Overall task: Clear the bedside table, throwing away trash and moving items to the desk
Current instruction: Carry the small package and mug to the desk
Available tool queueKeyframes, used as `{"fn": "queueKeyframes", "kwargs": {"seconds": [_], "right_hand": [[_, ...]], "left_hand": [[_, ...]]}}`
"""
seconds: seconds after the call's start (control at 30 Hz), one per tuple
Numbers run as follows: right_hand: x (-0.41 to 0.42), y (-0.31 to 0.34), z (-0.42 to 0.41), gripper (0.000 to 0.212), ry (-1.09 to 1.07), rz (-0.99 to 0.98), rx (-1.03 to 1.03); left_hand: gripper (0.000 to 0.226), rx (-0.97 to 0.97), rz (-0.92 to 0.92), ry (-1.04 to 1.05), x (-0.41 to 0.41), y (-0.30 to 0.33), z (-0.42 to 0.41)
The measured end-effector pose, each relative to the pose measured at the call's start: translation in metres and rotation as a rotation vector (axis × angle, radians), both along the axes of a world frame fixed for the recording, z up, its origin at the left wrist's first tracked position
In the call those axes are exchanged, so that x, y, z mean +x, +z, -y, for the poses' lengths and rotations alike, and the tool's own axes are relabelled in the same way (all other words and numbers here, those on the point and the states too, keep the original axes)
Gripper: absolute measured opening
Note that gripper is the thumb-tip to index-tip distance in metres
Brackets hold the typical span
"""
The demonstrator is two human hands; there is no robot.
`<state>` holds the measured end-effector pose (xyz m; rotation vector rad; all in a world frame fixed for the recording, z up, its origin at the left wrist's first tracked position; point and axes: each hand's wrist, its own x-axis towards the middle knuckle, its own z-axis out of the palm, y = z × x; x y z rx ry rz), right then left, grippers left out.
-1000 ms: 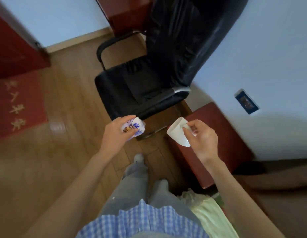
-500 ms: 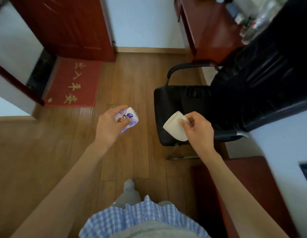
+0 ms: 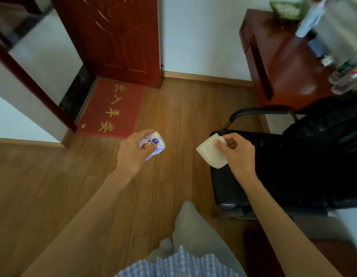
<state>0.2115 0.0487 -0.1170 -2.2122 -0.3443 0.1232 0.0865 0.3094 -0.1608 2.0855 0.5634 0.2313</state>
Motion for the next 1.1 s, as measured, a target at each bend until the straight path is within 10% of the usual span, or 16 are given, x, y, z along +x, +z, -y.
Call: {"fn": "queueKeyframes", "kwargs": {"seconds": [1.1], "right_hand": [[0.477,0.021,-0.217,0.013,-0.285,0.038,-0.097]], "left_hand": [[0.043,0.006,0.115,-0.164,0.564,0.033,-0.218]]}}
